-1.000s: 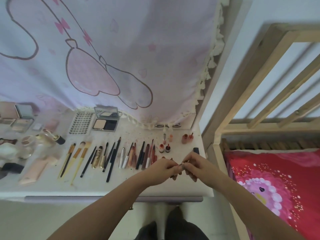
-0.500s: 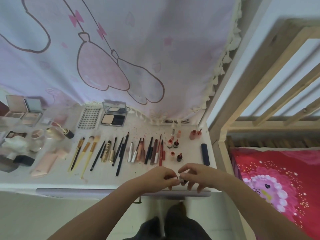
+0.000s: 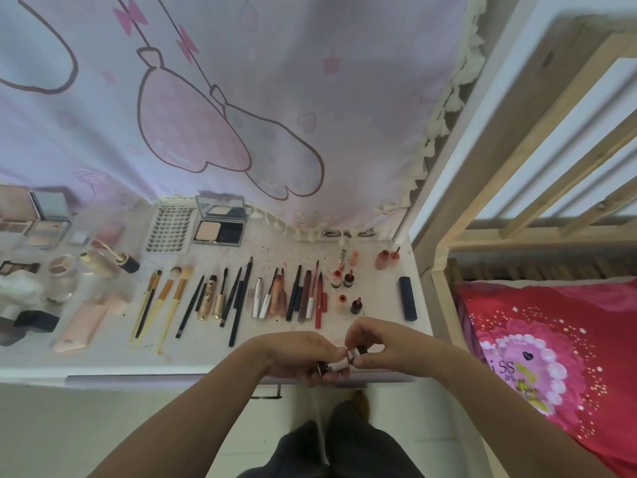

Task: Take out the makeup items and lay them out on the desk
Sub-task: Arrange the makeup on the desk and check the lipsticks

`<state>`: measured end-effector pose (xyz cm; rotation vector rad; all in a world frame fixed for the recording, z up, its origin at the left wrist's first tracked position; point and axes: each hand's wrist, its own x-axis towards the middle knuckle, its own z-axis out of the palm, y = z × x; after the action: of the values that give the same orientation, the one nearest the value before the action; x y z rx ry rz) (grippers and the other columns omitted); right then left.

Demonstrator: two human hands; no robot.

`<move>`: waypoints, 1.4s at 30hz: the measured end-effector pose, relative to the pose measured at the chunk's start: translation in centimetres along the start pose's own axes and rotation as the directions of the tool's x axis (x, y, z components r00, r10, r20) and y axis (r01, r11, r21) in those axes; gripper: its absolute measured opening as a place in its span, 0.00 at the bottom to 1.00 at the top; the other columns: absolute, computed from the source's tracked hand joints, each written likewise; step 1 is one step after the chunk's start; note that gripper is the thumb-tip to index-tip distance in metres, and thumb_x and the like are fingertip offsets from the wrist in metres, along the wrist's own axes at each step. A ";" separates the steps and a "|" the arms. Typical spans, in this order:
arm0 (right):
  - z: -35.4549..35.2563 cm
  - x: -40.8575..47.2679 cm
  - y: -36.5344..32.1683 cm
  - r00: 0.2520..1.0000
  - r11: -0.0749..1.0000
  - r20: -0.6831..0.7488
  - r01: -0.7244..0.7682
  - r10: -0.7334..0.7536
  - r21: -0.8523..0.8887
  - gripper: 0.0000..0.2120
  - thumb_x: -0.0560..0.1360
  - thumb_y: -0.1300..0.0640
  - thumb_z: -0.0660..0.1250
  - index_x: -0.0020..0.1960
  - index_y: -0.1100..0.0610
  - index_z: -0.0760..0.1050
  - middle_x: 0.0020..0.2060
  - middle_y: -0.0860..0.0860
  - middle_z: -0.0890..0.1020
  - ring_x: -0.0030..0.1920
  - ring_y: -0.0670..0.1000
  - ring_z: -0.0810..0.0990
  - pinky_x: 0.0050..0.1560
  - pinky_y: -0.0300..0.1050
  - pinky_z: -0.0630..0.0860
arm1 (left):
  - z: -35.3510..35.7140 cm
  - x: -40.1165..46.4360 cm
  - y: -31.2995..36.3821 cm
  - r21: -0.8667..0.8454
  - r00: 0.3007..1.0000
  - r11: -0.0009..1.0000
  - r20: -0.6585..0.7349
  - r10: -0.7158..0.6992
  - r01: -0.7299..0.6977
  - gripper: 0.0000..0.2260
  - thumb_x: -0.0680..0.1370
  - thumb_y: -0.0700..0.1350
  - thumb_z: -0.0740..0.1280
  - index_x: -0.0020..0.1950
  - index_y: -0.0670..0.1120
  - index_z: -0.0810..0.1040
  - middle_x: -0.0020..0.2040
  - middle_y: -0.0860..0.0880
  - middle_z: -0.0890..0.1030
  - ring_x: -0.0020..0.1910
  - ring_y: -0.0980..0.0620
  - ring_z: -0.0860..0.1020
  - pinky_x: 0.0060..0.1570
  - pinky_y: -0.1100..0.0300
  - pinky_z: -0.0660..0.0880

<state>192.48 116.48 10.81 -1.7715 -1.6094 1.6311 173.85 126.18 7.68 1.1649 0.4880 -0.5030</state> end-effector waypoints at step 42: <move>4.8 6.3 6.5 0.722 0.974 -0.661 -0.215 0.204 0.065 0.12 0.79 0.54 0.61 0.61 0.54 0.72 0.56 0.49 0.76 0.54 0.46 0.72 0.59 0.37 0.63 | -0.5 6.6 -3.0 0.740 0.413 0.546 -0.673 0.614 0.393 0.13 0.78 0.54 0.61 0.59 0.51 0.76 0.54 0.54 0.78 0.55 0.54 0.73 0.52 0.60 0.63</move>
<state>190.62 116.98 0.73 -2.2566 -1.1058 0.8547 177.15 124.89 1.38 2.4874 1.1889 0.2317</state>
